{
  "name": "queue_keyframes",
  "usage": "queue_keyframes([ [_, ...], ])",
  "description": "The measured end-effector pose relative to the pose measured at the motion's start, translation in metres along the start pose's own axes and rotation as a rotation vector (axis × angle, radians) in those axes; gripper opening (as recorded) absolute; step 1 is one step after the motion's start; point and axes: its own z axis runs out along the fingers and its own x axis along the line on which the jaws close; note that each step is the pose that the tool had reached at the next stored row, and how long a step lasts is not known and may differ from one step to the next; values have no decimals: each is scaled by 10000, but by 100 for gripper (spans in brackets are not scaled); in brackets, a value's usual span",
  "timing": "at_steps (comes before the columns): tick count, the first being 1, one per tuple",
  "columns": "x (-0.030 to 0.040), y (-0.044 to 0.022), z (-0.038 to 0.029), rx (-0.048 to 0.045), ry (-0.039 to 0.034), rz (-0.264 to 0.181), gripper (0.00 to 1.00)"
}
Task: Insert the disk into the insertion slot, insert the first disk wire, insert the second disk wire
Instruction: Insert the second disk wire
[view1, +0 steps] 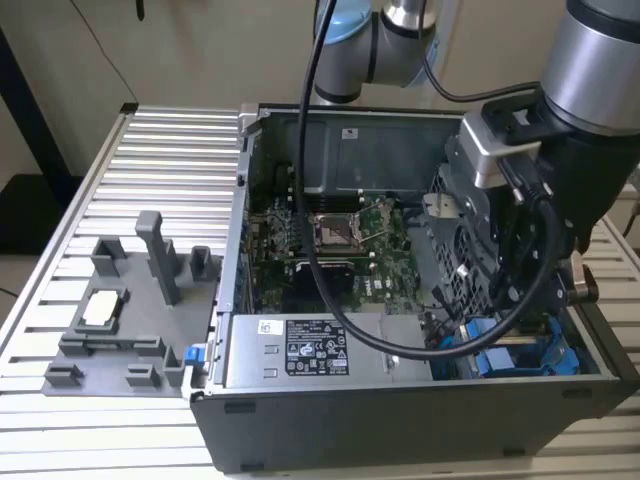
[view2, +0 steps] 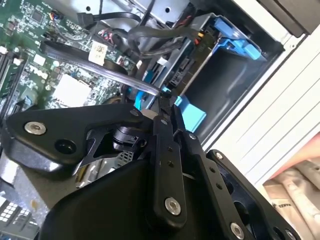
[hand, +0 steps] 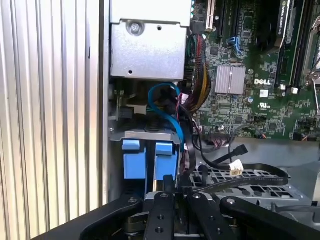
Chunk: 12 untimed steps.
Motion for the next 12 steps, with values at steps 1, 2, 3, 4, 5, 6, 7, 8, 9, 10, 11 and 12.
queue_keyframes([
  [1, 18, -12, 3, -14, -1, 0, 16],
  [2, 30, -24, 6, -24, -4, 0, 16],
  [3, 39, -34, 11, -30, -10, 2, 16],
  [4, 44, -40, 17, -30, -39, 7, 16],
  [5, 47, -44, 23, -28, -96, 19, 16],
  [6, 49, -46, 29, -24, -172, 34, 16],
  [7, 51, -49, 34, -21, -239, 48, 16],
  [8, 53, -56, 37, -27, -266, 55, 16],
  [9, 55, -81, 40, -88, -270, 57, 16],
  [10, 56, -108, 43, -181, -275, 59, 16],
  [11, 57, -139, 46, -294, -279, 61, 16],
  [12, 59, -169, 50, -396, -283, 63, 16],
])
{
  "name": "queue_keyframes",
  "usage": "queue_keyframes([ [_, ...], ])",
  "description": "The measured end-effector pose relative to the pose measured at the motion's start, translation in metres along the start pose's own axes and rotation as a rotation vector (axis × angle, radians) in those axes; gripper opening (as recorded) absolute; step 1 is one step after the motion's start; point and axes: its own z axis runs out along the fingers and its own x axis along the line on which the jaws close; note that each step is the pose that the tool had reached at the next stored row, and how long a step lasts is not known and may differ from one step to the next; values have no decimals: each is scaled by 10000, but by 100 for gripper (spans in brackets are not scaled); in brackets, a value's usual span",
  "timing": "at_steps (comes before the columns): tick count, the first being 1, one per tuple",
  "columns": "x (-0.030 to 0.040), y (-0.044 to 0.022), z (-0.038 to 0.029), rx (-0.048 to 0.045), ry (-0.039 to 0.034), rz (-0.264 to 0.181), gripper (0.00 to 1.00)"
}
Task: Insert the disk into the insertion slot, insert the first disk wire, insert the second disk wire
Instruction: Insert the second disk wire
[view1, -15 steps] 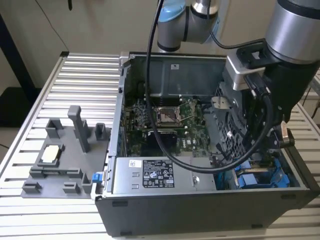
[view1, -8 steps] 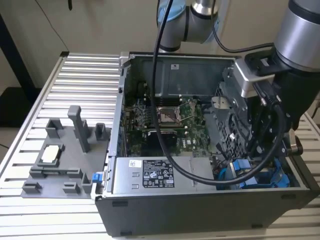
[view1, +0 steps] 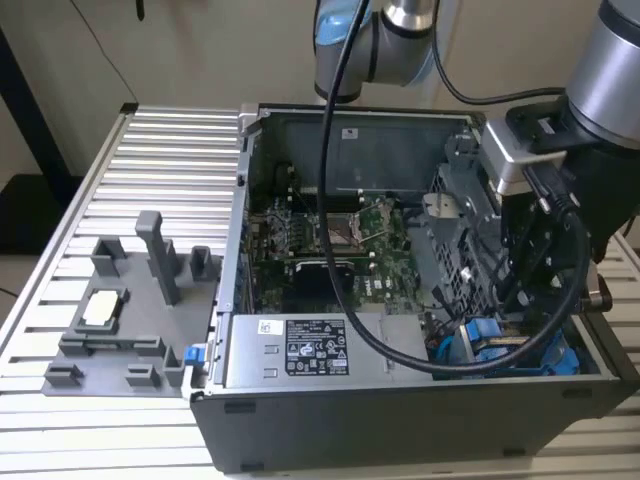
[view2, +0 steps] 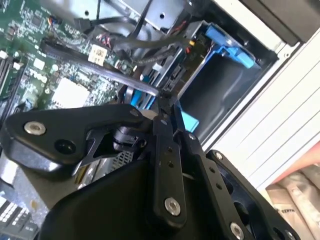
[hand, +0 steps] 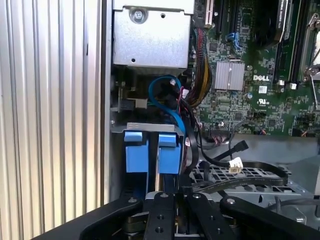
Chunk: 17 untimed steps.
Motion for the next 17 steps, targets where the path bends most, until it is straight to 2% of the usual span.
queue_keyframes([
  [3, 5, -86, 18, -200, -9, 6, 16],
  [5, 10, -131, 34, -270, -14, 8, 16],
  [12, 32, -146, 106, -321, -11, 156, 16],
  [17, 35, -168, 150, -328, -77, 257, 16],
])
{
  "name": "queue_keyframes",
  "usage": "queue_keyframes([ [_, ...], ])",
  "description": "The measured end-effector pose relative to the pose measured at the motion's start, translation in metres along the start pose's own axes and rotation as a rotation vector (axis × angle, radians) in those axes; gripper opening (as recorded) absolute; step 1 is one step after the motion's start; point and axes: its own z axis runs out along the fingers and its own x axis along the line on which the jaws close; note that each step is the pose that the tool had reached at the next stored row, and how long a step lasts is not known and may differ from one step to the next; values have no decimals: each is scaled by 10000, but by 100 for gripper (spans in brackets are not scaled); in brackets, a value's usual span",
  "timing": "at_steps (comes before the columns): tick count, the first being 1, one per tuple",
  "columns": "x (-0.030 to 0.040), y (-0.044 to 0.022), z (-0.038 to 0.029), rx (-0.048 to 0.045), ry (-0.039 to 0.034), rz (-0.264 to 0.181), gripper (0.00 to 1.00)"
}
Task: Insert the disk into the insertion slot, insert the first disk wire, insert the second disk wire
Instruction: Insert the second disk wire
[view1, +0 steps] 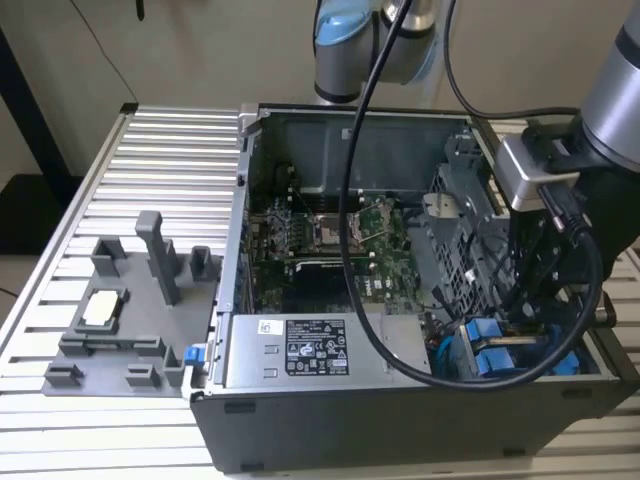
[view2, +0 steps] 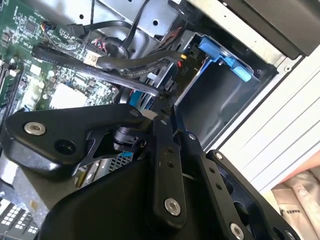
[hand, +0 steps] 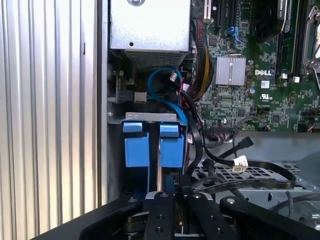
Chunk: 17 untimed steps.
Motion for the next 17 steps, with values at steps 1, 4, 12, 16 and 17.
queue_keyframes([
  [1, 1, -11, 6, -3, -20, 5, 16],
  [4, 1, -25, 23, -4, -105, 30, 16],
  [12, 3, -44, 59, 2, -148, 150, 16],
  [16, 4, -44, 79, 8, -142, 289, 16],
  [17, 4, -44, 82, 10, -141, 325, 16],
])
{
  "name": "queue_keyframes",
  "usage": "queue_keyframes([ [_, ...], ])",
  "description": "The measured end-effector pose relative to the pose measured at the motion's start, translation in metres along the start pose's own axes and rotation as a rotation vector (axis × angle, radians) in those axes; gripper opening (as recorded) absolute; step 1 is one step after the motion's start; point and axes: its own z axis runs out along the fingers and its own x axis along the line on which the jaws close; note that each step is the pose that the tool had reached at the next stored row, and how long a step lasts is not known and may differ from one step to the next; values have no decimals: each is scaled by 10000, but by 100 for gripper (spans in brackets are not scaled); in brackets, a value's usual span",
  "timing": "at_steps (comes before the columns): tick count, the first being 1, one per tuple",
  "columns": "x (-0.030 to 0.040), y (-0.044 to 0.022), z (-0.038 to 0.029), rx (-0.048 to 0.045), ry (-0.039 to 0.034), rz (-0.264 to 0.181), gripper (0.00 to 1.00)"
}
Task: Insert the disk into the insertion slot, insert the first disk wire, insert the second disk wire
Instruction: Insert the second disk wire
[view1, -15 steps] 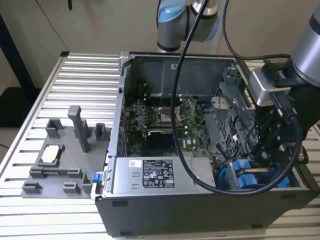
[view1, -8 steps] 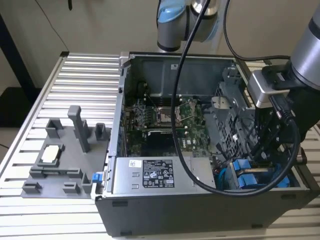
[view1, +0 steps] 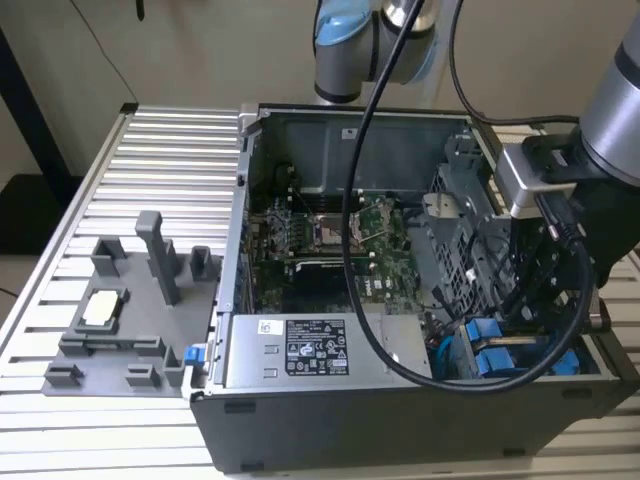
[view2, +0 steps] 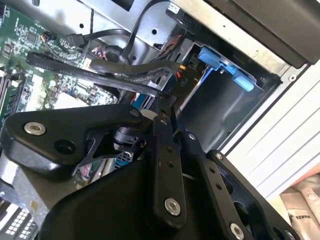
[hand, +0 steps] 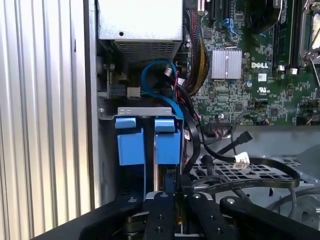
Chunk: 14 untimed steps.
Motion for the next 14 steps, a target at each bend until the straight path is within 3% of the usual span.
queue_keyframes([
  [11, 6, 4, 105, 23, 15, 420, 16],
  [14, 8, 2, 101, -5, 20, 448, 17],
])
